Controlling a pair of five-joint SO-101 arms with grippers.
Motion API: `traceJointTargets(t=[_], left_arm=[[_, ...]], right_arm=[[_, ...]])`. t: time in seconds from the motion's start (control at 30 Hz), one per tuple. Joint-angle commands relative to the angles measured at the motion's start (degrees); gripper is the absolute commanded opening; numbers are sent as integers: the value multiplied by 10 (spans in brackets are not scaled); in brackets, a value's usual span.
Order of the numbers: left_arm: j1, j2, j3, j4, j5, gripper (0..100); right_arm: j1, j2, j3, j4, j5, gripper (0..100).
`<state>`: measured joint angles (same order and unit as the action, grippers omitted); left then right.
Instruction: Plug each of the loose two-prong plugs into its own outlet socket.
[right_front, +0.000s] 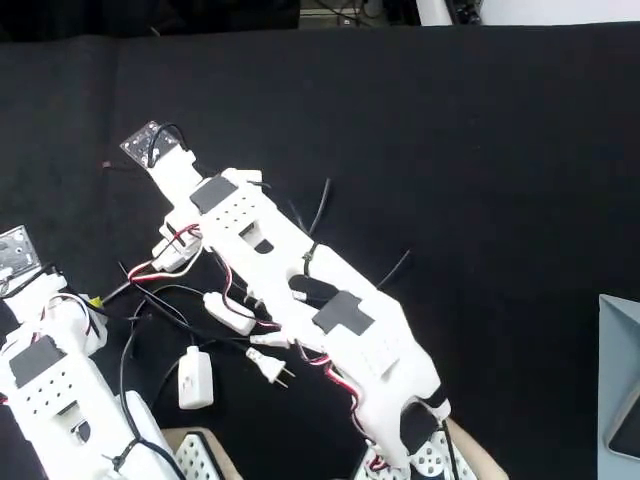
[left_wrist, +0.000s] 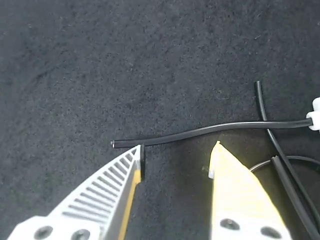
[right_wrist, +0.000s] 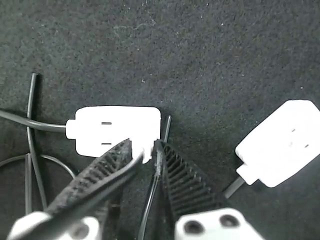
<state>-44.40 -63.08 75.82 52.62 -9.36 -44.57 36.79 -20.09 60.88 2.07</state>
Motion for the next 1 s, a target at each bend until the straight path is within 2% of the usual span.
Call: traceJointTargets(t=[0.0, 0.23, 0.63, 0.97], left_arm=[[0, -8, -4, -8, 5, 224], [0, -8, -3, -8, 5, 224], [0, -9, 16, -39, 5, 224], [0, -9, 17, -38, 5, 224]], right_arm=[[-14, 21, -51, 39, 6, 12], [8, 23, -164, 100, 4, 12], [126, 28, -310, 98, 6, 12], [271, 76, -324, -12, 2, 12]])
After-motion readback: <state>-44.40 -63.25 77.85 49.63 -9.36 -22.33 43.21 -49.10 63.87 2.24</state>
